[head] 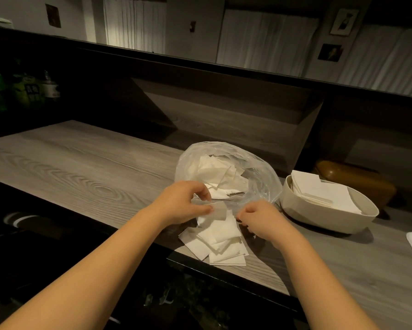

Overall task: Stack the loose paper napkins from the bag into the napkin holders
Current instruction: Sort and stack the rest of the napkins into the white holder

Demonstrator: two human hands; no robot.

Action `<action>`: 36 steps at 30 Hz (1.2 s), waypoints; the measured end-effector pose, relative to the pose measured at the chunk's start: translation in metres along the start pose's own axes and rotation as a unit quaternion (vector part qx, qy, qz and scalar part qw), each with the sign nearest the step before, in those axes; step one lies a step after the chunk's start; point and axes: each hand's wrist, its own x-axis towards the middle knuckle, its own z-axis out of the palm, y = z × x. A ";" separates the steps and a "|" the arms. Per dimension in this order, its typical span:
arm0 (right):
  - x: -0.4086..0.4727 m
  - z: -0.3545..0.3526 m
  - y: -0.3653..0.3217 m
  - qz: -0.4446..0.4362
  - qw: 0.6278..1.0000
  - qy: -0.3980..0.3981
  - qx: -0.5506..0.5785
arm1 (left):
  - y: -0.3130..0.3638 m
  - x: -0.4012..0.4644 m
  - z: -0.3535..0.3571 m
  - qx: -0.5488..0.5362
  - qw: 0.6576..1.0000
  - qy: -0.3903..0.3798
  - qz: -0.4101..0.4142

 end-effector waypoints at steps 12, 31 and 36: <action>0.003 0.016 -0.013 0.002 0.999 -0.040 -0.008 | 0.012 0.003 -0.013 -0.439 0.851 0.252 -0.136; 0.037 -0.031 -0.025 -0.092 0.929 0.126 0.336 | 0.035 0.052 0.002 -0.426 0.860 0.174 -0.223; 0.058 -0.027 -0.034 -0.084 0.937 0.127 0.315 | 0.042 0.072 0.006 -0.521 0.795 0.119 -0.287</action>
